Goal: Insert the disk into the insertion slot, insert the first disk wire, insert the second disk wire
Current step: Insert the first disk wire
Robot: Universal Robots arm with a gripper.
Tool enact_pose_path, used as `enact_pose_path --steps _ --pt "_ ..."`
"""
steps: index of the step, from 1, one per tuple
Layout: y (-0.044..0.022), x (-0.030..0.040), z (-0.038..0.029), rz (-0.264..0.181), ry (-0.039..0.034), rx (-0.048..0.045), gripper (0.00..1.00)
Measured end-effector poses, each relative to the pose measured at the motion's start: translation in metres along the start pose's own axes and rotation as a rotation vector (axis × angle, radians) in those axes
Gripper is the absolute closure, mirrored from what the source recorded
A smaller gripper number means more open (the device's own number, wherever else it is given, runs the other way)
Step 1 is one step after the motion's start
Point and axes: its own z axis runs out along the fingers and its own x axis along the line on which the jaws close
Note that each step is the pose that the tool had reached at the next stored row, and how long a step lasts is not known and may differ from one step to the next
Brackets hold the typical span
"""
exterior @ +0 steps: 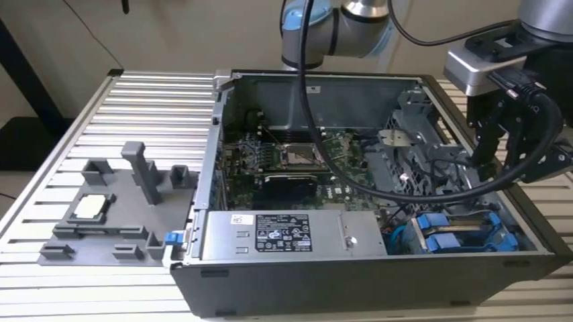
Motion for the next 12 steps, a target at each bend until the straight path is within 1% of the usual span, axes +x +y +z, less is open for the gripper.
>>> enact_pose_path --steps 3,10,11,12 --pt "0.0011 -0.0014 0.0015 -0.003 0.0117 0.0031 0.53" --pt "0.0011 -0.0016 0.0017 -0.003 0.0128 0.0043 0.53" --pt "0.0011 -0.0016 0.0016 -0.003 0.0129 0.0043 0.55" --pt "0.0011 -0.0016 0.0017 -0.003 0.0129 0.0043 0.55"
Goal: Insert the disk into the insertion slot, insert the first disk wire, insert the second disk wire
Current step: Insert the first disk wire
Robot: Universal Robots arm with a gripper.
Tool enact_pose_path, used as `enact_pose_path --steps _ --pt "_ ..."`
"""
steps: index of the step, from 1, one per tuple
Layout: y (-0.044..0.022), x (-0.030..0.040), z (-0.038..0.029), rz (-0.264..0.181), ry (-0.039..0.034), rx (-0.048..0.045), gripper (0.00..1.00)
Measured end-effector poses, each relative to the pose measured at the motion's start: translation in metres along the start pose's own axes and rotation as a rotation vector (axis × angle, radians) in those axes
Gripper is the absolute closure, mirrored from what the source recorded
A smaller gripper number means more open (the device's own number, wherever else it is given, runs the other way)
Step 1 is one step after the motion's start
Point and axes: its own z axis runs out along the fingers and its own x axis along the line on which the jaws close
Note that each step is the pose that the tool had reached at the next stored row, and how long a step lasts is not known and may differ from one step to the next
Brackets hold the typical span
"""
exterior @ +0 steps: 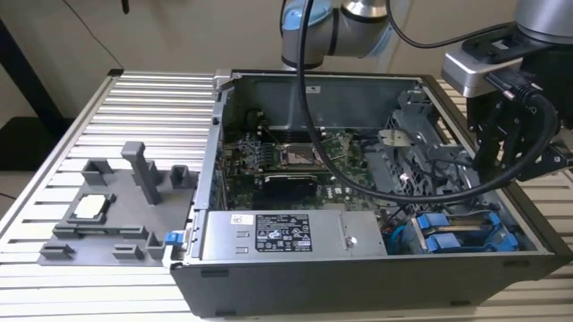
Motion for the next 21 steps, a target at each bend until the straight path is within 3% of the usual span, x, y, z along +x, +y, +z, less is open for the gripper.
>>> enact_pose_path --steps 5,12,16,21 --pt "0.0000 0.0000 0.0000 0.000 0.0001 0.0000 0.80" --pt "0.0000 0.0000 0.0000 0.000 0.0004 -0.0004 0.81" --pt "-0.0005 0.0014 0.0004 -0.003 0.0081 -0.0229 0.81" --pt "0.0002 0.0126 0.0026 -0.004 0.0065 -0.0432 0.81"
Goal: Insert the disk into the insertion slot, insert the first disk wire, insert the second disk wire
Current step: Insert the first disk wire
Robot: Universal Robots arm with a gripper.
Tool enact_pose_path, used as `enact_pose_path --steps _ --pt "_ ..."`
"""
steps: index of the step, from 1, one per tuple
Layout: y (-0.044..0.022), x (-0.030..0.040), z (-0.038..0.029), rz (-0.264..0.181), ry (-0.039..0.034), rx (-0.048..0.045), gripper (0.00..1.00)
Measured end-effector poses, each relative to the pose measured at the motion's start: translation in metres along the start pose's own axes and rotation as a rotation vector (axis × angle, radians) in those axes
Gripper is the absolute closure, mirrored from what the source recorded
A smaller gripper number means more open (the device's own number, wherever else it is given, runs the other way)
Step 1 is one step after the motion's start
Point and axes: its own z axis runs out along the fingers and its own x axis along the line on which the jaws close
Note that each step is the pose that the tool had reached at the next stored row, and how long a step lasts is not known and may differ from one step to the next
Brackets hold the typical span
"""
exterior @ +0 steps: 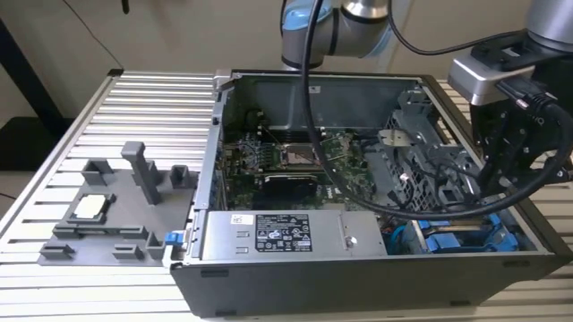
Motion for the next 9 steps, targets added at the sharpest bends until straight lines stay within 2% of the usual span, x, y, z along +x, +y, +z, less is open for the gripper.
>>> enact_pose_path --steps 2,5,9 --pt "0.0005 0.0055 0.0011 0.000 -0.0005 -0.0055 0.81" --pt "0.0012 0.0065 0.0044 0.004 -0.0014 -0.0077 0.81" --pt "0.0015 0.0064 0.0065 0.030 -0.0145 -0.0070 0.81"
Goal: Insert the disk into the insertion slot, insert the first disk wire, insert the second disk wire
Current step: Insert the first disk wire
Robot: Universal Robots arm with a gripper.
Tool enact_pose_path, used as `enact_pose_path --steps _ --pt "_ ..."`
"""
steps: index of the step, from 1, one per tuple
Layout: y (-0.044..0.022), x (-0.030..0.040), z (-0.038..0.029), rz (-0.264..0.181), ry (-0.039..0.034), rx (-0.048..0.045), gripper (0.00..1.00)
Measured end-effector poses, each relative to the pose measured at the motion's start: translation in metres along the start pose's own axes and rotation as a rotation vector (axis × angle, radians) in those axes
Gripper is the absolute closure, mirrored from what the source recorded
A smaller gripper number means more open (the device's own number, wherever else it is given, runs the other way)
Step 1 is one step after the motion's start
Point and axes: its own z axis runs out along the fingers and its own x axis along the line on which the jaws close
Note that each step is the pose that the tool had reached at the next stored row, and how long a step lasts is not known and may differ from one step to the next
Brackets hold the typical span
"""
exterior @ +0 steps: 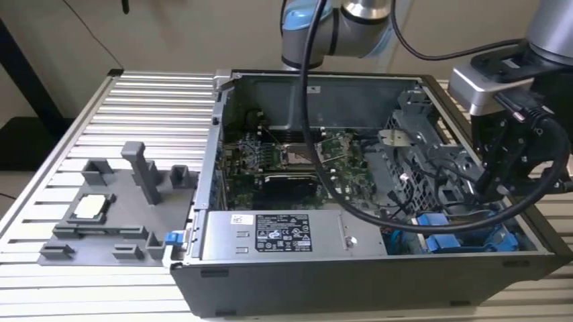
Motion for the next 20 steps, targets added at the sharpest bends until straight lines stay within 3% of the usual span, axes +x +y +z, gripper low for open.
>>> enact_pose_path --steps 3,5,8,11,20 --pt "0.0000 -0.0003 0.0021 0.017 -0.0045 -0.0024 0.81" --pt "-0.0009 -0.0001 0.0031 0.018 -0.0055 -0.0196 0.81" --pt "-0.0040 0.0001 0.0045 0.017 -0.0085 -0.0541 0.81" --pt "-0.0072 0.0001 0.0066 0.017 -0.0105 -0.0748 0.81" --pt "-0.0097 -0.0030 0.0118 0.034 -0.0256 -0.0838 0.81"
